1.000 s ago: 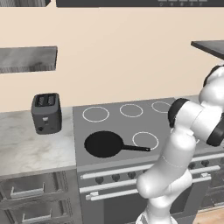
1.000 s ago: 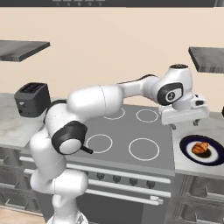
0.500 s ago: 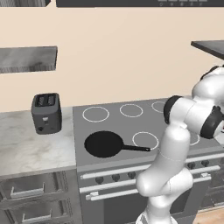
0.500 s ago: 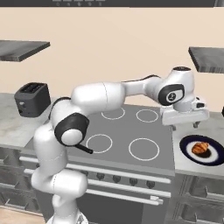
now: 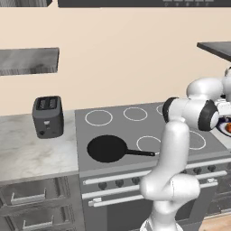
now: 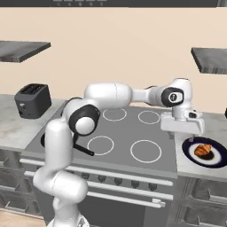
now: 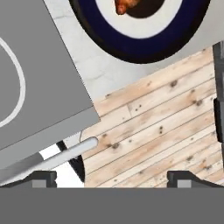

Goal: Pick the croissant and place it on the pan. Then turn on the stove to warm the croissant.

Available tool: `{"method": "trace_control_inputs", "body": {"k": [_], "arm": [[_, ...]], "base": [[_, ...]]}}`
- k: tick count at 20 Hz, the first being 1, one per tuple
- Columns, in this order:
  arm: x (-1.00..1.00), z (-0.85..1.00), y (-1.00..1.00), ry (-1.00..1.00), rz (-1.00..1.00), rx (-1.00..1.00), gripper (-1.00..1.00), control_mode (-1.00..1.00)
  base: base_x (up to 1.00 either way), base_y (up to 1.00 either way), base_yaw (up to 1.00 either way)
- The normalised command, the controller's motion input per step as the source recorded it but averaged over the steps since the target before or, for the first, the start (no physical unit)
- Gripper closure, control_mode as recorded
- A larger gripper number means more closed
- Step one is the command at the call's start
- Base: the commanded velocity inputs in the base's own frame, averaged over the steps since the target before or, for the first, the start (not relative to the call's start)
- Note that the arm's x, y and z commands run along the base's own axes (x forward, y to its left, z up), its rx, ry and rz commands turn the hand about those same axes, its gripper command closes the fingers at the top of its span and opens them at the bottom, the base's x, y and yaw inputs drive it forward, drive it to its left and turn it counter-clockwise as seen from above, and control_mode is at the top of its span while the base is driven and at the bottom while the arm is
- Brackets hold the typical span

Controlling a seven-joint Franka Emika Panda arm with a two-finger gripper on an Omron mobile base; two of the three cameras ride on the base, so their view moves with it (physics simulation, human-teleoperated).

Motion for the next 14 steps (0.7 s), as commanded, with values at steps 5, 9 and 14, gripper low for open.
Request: {"method": "trace_control_inputs", "body": {"k": [5, 9, 14], "arm": [[0.04, -0.21, -0.04, 0.08, -0.32, 0.01, -1.00, -1.00], [0.25, 0.00, -0.34, -0.02, -0.01, 0.00, -1.00, -1.00], [0.47, -0.14, -0.62, -0.07, 0.00, 0.00, -1.00, -1.00]], "base": [[0.00, 0.00, 0.00], [0.00, 0.00, 0.00], [0.00, 0.00, 0.00]]}}
